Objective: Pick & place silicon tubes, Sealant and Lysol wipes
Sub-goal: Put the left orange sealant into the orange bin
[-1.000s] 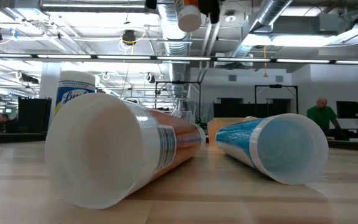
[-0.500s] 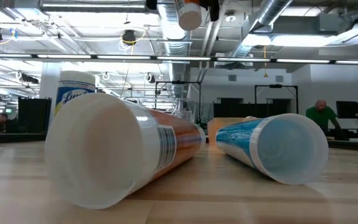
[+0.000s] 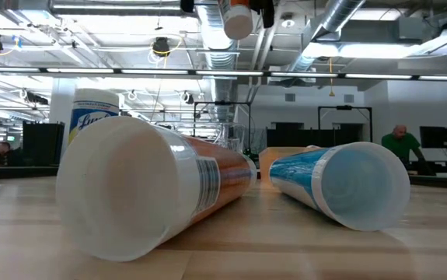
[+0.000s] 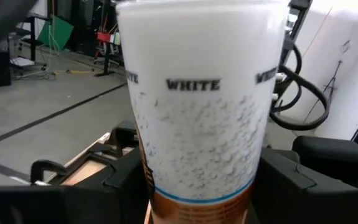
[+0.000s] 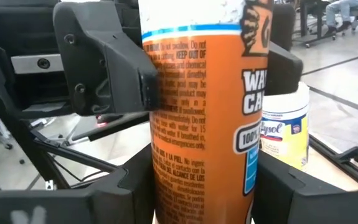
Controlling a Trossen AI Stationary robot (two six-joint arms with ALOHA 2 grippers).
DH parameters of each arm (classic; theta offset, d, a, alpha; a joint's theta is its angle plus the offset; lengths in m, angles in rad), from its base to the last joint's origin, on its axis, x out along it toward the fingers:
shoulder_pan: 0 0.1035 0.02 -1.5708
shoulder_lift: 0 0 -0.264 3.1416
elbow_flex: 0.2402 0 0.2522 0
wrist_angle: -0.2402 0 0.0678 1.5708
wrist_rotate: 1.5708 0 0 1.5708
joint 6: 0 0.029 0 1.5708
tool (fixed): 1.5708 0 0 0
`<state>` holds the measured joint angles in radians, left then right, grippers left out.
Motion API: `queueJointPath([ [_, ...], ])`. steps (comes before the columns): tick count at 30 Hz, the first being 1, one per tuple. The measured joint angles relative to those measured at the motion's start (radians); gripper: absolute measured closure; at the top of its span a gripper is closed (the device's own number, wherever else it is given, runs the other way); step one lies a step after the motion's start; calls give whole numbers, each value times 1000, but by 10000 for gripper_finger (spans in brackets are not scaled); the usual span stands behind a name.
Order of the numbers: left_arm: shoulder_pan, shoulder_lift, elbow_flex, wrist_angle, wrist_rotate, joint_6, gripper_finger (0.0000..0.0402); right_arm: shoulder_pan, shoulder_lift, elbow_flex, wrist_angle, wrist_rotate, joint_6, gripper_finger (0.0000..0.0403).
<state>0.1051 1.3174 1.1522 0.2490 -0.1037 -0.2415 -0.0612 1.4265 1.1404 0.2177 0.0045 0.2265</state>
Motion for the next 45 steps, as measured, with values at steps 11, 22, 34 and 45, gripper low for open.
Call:
queueJointPath([
  [11, 0, -139, -2, -240, -64, 54, 183, -45, 0, 16, -42, 32, 22, 230],
  [22, 0, -183, -1, -285, -145, 74, 184, -57, -19, 58, -137, 226, 66, 231],
  [34, 1, -265, 0, -613, -257, -39, 184, -52, -117, 61, -409, 505, 244, 231],
  [45, 0, -243, 0, -856, -364, -119, 183, -41, -10, 61, -803, 607, 745, 231],
])
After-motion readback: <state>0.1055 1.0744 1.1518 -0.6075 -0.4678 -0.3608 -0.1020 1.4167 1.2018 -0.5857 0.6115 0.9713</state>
